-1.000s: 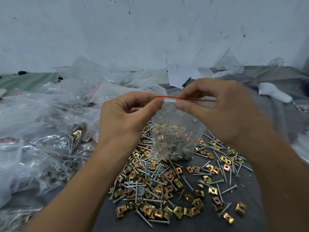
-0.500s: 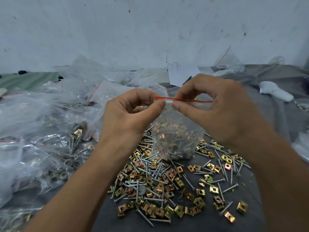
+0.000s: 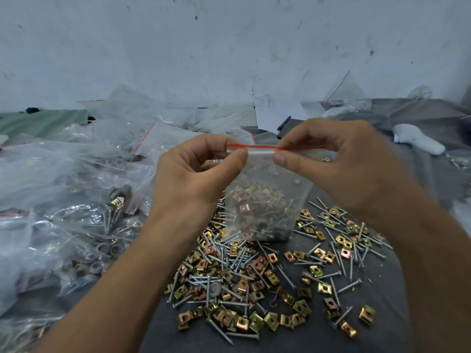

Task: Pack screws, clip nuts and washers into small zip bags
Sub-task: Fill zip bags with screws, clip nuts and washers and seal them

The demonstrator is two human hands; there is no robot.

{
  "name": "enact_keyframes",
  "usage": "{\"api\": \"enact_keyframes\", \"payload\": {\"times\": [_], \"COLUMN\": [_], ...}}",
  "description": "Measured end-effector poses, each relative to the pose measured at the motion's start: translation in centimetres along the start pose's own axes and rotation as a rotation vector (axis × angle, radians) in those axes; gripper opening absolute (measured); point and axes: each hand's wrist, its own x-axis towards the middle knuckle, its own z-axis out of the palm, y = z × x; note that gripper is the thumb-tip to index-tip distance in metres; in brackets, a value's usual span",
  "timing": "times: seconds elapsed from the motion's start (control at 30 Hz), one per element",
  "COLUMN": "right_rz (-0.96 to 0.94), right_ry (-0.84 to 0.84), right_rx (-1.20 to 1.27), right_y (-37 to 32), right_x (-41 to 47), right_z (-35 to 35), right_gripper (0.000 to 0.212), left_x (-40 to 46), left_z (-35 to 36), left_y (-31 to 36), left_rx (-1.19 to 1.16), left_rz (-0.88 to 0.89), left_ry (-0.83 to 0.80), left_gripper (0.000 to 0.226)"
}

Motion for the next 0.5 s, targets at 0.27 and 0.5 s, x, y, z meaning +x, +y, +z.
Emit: {"api": "enact_keyframes", "payload": {"times": [0.27, 0.5], "right_rz": [-0.020, -0.053], "right_ry": [0.019, 0.029], "right_rx": [0.024, 0.019], "right_y": [0.46, 0.49], "right_x": [-0.16, -0.19], "right_z": [-0.25, -0.05], "right_gripper": [0.008, 0.009], "left_x": [0.00, 0.08], "left_z": [0.15, -0.22], "left_y": [-0.12, -0.21], "left_rx": [-0.022, 0.031], "left_rz": [-0.014, -0.009], "left_ry": [-0.025, -0.007], "left_gripper": [0.012, 0.017]}}
